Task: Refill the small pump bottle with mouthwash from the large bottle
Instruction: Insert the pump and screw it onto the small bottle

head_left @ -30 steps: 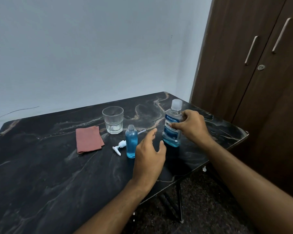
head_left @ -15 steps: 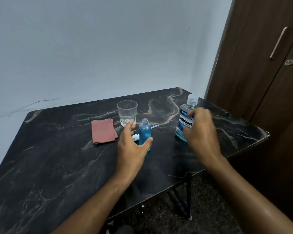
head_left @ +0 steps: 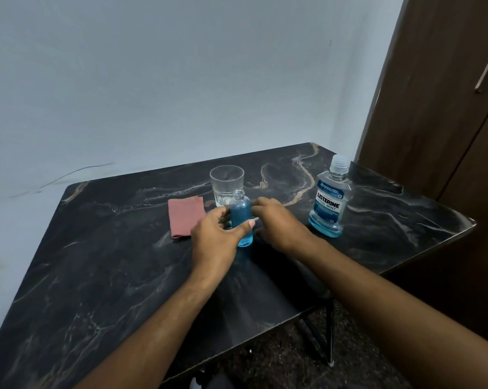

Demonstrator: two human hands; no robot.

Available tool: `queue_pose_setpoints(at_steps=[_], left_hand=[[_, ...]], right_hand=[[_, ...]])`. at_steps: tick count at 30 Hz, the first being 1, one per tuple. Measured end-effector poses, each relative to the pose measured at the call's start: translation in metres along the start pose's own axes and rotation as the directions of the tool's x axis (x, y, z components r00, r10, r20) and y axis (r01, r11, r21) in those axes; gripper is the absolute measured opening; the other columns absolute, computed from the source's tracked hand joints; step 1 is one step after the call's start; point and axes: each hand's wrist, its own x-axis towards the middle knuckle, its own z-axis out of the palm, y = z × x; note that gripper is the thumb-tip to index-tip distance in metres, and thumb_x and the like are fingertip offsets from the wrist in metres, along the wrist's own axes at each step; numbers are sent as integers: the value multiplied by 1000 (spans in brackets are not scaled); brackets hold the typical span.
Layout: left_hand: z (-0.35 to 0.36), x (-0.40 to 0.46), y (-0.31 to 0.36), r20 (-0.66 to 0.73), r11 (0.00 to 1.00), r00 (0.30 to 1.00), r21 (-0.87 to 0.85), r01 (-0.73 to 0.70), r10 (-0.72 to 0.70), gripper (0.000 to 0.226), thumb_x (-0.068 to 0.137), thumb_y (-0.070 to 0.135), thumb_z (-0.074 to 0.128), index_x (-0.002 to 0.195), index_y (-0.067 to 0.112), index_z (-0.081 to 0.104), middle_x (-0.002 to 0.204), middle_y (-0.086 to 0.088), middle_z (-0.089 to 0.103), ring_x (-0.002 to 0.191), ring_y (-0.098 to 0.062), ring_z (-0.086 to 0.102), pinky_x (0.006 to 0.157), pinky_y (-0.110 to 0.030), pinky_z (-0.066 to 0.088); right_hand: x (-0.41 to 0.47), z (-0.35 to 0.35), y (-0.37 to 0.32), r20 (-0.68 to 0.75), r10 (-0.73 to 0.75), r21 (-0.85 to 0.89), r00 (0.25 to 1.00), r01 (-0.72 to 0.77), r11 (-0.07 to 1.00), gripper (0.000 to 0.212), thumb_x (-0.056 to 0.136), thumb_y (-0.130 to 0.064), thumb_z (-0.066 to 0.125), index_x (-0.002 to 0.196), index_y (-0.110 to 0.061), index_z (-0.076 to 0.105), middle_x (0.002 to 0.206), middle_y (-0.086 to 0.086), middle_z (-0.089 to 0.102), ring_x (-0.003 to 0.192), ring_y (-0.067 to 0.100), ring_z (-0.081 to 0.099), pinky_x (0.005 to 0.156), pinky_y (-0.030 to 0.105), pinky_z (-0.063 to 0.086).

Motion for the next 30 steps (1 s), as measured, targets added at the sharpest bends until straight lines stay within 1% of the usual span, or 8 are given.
queue_pose_setpoints(at_steps=[2, 6, 8, 14, 17, 21, 25, 30], left_hand=[[-6, 3, -1, -20, 999, 999, 30, -26, 27, 38, 75, 23, 89, 110, 19, 76, 94, 10, 78, 85, -1, 74, 74, -13, 56], [-13, 5, -5, -44, 999, 998, 32, -40, 41, 34, 77, 21, 88, 109, 18, 77, 93, 9, 79, 85, -4, 75, 80, -27, 62], [-13, 4, -8, -38, 999, 998, 21, -50, 51, 34, 77, 22, 88, 109, 20, 76, 94, 9, 79, 86, -5, 75, 81, -28, 62], [-12, -1, -10, -44, 997, 996, -15, -78, 77, 33, 76, 25, 89, 100, 39, 71, 91, 11, 78, 84, -7, 75, 79, -29, 62], [-12, -2, -12, -39, 997, 997, -29, -74, 73, 34, 76, 25, 89, 98, 41, 69, 91, 12, 78, 84, -7, 75, 78, -27, 62], [-10, -1, -13, -14, 996, 997, -50, -72, 72, 36, 76, 23, 89, 92, 46, 67, 92, 13, 77, 87, -6, 75, 79, -25, 61], [-5, -2, -12, 11, 996, 996, -37, -85, 85, 35, 75, 23, 89, 100, 37, 70, 93, 13, 77, 87, -5, 74, 78, -23, 61], [-3, -3, -13, 52, 994, 993, -21, -105, 106, 36, 75, 19, 90, 107, 28, 75, 95, 14, 78, 86, -1, 74, 77, -23, 62]], right_hand=[[10, 7, -4, 58, -76, -37, 995, 78, 996, 33, 90, -9, 61, 121, -16, 69, 124, 1, 62, 106, 23, 49, 92, 28, 40], [20, 16, -6, 99, -107, -99, 989, 116, 988, 12, 94, -16, 58, 96, -15, 70, 102, 1, 69, 91, 19, 48, 89, 43, 47], [22, 17, -2, 78, -134, -94, 988, 141, 986, 11, 93, -13, 60, 89, -14, 70, 94, 2, 70, 84, 19, 49, 86, 43, 46], [15, 3, 6, -193, -136, -48, 972, 129, 990, 27, 88, -12, 74, 115, -11, 72, 108, 6, 67, 101, 23, 56, 87, 35, 49], [9, -18, 0, -388, -77, 36, 919, 99, 994, 27, 85, -6, 77, 112, -6, 73, 105, 9, 67, 91, 19, 59, 83, 34, 54], [-4, -50, -16, -616, 140, 292, 775, 59, 955, 27, 83, -10, 81, 108, -7, 74, 93, -1, 69, 77, 3, 61, 75, 10, 52], [-7, -85, -28, -590, 423, 663, 688, 113, 740, 28, 81, -15, 83, 108, -8, 75, 87, 2, 76, 78, 15, 73, 78, 32, 63], [-7, -111, -39, -538, 485, 787, 690, 204, 583, 19, 80, -11, 83, 98, -8, 75, 86, 9, 76, 71, 19, 72, 78, 40, 64]])
